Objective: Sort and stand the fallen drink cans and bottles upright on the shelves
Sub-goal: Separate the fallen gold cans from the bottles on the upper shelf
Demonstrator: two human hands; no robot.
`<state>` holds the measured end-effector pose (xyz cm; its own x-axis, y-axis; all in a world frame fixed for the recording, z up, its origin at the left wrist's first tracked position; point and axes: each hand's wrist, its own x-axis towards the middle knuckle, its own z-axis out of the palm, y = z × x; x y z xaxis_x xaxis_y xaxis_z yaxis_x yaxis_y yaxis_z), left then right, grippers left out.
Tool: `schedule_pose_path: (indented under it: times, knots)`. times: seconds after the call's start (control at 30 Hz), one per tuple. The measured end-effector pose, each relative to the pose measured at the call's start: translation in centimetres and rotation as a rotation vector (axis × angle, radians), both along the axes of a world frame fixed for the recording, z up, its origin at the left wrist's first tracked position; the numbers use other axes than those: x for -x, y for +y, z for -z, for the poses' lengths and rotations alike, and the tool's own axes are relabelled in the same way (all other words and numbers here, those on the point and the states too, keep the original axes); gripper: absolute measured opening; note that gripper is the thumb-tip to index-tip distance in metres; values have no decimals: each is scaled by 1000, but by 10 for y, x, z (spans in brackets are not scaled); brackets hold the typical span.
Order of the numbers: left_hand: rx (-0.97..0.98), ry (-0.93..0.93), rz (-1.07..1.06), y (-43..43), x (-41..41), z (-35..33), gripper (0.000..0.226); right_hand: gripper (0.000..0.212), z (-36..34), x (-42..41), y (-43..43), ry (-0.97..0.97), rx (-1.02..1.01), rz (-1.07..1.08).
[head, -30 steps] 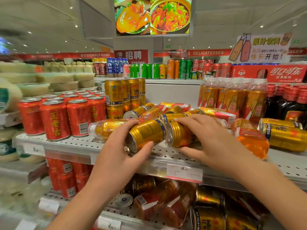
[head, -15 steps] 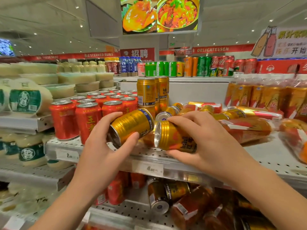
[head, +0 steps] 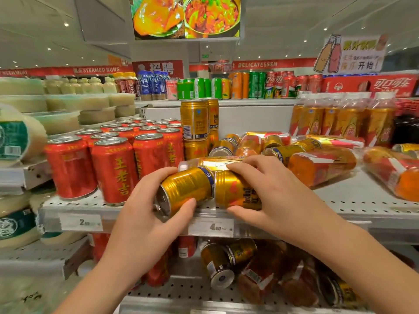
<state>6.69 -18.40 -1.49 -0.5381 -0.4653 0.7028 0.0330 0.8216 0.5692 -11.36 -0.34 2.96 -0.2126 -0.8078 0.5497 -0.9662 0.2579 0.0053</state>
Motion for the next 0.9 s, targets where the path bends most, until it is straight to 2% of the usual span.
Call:
schedule_pose_path:
  times: [0.17, 0.23, 0.37, 0.47, 0.77, 0.83, 0.9]
  knots:
    - [45, -27, -24, 2, 1, 0, 53, 81, 4, 3, -5, -25, 23, -19]
    - [152, -114, -68, 3, 1, -5, 56, 78, 5, 4, -5, -18, 33, -31]
    - [485, -302, -206, 12, 9, -22, 66, 75, 3, 5, -7, -16, 22, -46]
    - [600, -409, -253, 16, 17, -32, 75, 70, 2, 4, -6, -34, 23, -82]
    - [652, -396, -181, 13, 35, -36, 66, 46, 0, 8, -8, -312, 151, -220]
    - [645, -386, -182, 12, 35, -37, 65, 39, -7, 15, -9, -417, 256, -249]
    - [639, -369, -181, 13, 36, -38, 64, 33, -23, 27, -13, -426, 365, -234]
